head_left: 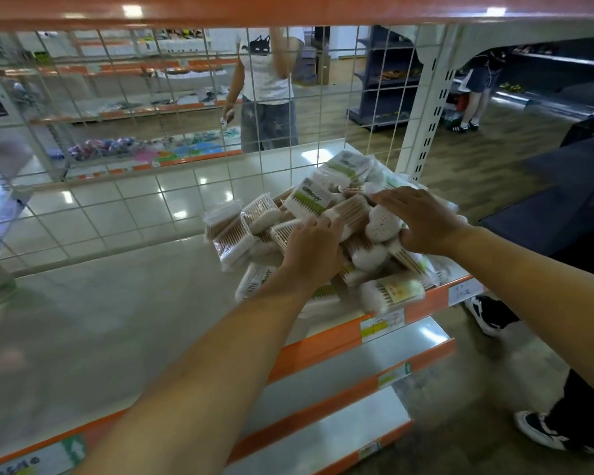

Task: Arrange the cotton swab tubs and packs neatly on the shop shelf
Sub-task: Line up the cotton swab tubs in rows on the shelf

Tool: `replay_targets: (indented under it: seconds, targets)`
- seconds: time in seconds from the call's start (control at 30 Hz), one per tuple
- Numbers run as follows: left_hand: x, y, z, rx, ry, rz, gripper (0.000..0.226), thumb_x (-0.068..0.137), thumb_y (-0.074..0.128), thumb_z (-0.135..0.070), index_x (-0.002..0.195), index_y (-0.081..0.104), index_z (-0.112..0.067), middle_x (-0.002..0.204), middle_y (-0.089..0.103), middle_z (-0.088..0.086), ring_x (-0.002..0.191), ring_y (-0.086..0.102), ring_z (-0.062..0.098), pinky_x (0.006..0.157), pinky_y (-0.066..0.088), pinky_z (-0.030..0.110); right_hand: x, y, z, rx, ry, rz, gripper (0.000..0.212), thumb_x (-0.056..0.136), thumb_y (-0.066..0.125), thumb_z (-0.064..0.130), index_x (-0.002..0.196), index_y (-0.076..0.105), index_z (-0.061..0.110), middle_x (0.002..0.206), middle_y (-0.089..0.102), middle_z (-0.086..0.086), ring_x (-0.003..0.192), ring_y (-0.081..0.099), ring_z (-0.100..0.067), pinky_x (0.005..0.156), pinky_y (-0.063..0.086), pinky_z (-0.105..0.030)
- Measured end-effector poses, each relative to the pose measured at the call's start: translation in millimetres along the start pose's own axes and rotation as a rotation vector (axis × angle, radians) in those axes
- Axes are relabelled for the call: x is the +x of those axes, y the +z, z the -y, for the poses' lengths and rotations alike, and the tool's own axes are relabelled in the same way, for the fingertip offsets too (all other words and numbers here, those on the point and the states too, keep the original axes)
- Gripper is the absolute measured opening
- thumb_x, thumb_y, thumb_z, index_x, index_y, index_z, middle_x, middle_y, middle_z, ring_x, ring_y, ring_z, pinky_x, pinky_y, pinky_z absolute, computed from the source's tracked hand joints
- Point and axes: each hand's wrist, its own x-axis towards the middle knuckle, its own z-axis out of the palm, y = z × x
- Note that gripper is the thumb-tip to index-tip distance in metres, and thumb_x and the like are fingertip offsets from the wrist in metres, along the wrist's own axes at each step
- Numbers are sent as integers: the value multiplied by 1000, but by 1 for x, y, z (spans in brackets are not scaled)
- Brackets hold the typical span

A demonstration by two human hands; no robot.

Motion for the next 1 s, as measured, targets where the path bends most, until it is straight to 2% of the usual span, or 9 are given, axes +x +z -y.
replay_targets:
  seconds: [0.1,0.23,0.4,0.5,0.6,0.7,0.9,1.0]
  targets:
    - [-1,2,1,-5,-2,-2,42,91,43,-21,131,42,-8,122,55,10,107,51,27,85,41,35,1,-2,1,-9,-20,-2,82,58,65,-9,136,43,4,126,55,-17,116,51,-37,97,41,-47]
    - [-1,4,1,-17,-17,-1,44,92,44,-22,133,40,-8,125,54,9,110,50,26,85,41,34,2,-7,1,-17,4,-2,76,62,70,-6,133,46,4,129,54,-15,119,49,-34,100,38,-42]
    - [-2,1,4,-29,-43,5,45,91,44,-21,134,40,-10,120,56,9,109,50,25,84,41,35,1,-14,2,-40,-1,-37,68,64,76,0,127,51,4,119,59,-17,107,55,-36,90,42,-42]
    - [-2,-5,5,-39,-61,3,47,90,45,-20,136,38,-12,120,56,10,109,51,26,87,43,38,2,-22,9,-46,-24,-84,68,61,81,3,123,53,1,113,61,-21,101,58,-39,86,44,-44]
    - [-3,-10,8,-48,-70,-18,41,90,44,-18,131,43,-11,119,57,10,107,52,27,84,44,38,2,-29,15,-57,-36,-107,70,58,83,5,120,54,-2,108,62,-23,96,60,-42,83,46,-48]
    - [-6,-16,10,-69,-81,-41,38,89,44,-16,127,46,-10,116,59,10,105,54,28,79,45,36,3,-41,23,-42,-20,-127,68,65,80,8,125,50,0,115,59,-23,104,55,-40,86,44,-47]
    - [-16,-27,18,-105,-112,-83,35,88,44,-14,122,48,-8,109,60,10,101,55,27,80,42,34,9,-58,47,60,43,-136,72,77,73,17,138,36,9,132,50,-16,119,44,-33,98,36,-40]
    - [-24,-30,26,-127,-131,-91,37,88,44,-13,124,48,-8,113,60,10,104,56,27,85,46,37,12,-61,66,133,87,-153,73,80,71,25,141,32,12,131,50,-16,119,45,-32,95,37,-36]
